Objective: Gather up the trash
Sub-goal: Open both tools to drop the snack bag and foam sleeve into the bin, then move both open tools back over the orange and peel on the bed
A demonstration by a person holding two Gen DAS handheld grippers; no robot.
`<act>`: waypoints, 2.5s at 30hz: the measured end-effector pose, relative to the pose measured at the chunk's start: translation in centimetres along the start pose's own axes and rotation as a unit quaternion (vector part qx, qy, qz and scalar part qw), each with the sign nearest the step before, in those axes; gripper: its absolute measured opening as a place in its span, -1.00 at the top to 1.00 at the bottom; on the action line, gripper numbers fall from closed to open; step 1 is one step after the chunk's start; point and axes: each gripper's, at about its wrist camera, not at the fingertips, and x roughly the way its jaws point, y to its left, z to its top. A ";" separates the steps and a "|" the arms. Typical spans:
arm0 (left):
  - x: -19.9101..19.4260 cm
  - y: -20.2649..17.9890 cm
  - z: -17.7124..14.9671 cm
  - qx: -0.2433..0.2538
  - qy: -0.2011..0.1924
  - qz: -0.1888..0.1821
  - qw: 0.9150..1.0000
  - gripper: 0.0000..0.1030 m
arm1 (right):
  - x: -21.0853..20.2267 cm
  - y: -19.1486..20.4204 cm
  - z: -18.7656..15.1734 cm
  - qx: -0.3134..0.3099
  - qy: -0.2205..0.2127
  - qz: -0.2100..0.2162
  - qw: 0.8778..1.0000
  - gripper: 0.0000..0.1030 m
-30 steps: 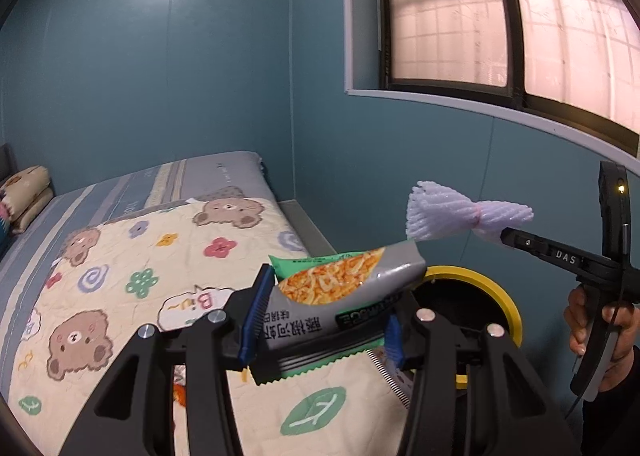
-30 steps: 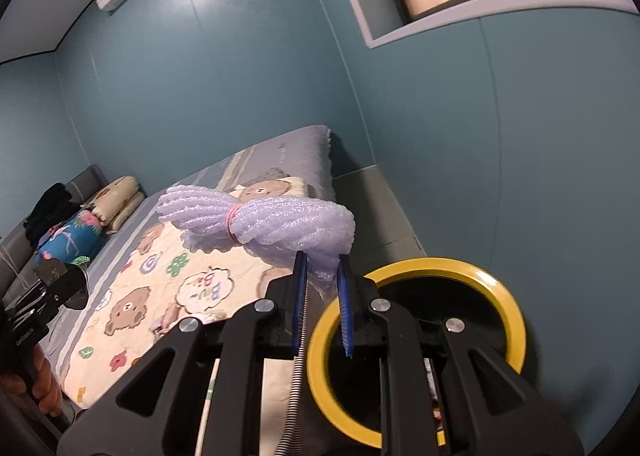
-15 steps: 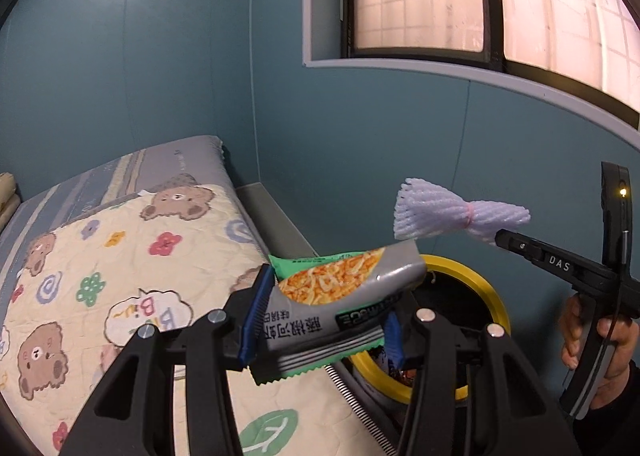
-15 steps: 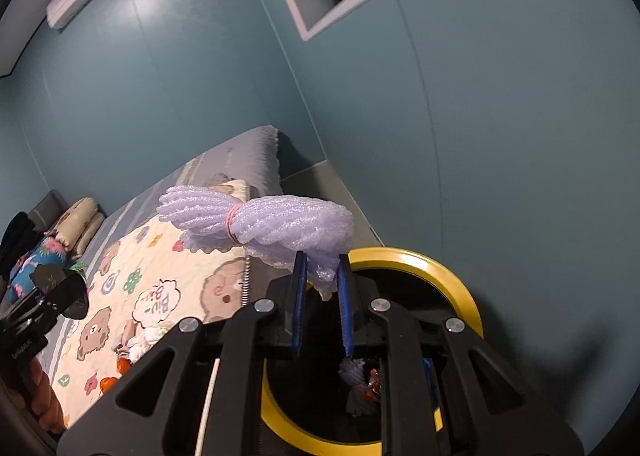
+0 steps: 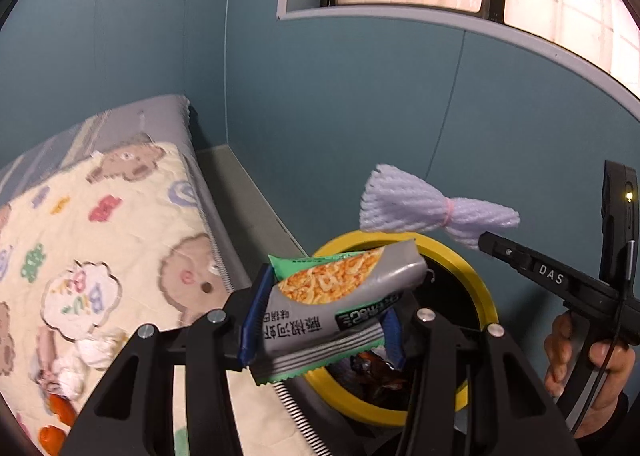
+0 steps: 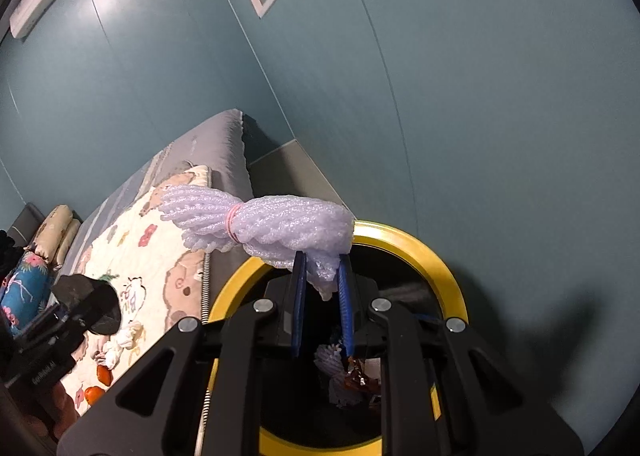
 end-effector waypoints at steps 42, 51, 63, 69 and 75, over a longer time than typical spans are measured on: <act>-9.3 10.6 -6.4 -0.074 -0.023 0.105 0.991 -0.83 | -1.6 8.5 -1.7 -0.058 0.012 0.078 0.995 -0.55; -14.3 16.1 -9.8 -0.120 -0.019 0.160 0.980 -0.84 | -2.3 15.9 -3.0 -0.119 0.027 0.134 0.984 -0.56; -17.2 23.1 -14.3 -0.143 0.014 0.237 0.961 -0.84 | -0.9 23.7 -5.7 -0.176 0.066 0.183 0.965 -0.62; -16.8 25.9 -16.6 -0.155 0.040 0.255 0.953 -0.84 | 1.3 27.4 -7.9 -0.208 0.112 0.210 0.949 -0.62; -15.6 28.3 -18.8 -0.188 0.063 0.254 0.947 -0.84 | 3.6 31.8 -11.1 -0.246 0.169 0.262 0.918 -0.59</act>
